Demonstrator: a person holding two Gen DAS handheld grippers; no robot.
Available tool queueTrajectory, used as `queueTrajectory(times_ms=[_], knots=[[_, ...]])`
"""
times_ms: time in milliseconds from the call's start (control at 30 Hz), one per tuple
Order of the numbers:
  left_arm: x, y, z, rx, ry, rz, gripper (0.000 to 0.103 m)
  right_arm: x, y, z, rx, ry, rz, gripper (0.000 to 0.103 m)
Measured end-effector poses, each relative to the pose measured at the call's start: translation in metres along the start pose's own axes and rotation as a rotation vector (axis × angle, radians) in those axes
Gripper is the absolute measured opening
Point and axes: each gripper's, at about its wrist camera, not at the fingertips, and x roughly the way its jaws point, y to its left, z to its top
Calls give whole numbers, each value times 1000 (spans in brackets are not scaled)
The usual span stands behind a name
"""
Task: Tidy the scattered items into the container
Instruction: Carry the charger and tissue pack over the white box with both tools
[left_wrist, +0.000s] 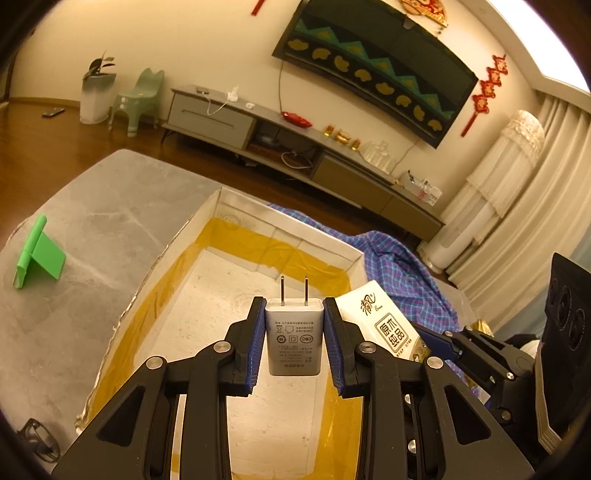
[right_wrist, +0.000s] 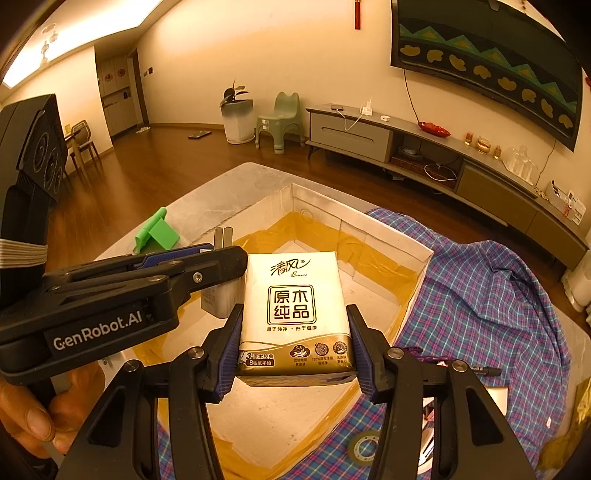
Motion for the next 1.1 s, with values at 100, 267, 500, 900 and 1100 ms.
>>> queueTrajectory(times_ms=[100, 267, 500, 900, 1100], knots=[[8, 0, 4, -12, 11, 4, 31, 7, -7, 3, -1, 16, 1, 54], [18, -6, 6, -8, 23, 9, 31, 22, -18, 7, 5, 46, 6, 54], [34, -7, 15, -36, 39, 30, 31, 47, -30, 11, 5, 92, 12, 54], [74, 26, 22, -241, 128, 1, 31, 85, -32, 23, -77, 166, -11, 54], [89, 27, 22, -221, 142, 72, 31, 104, -34, 26, -126, 218, -37, 54]])
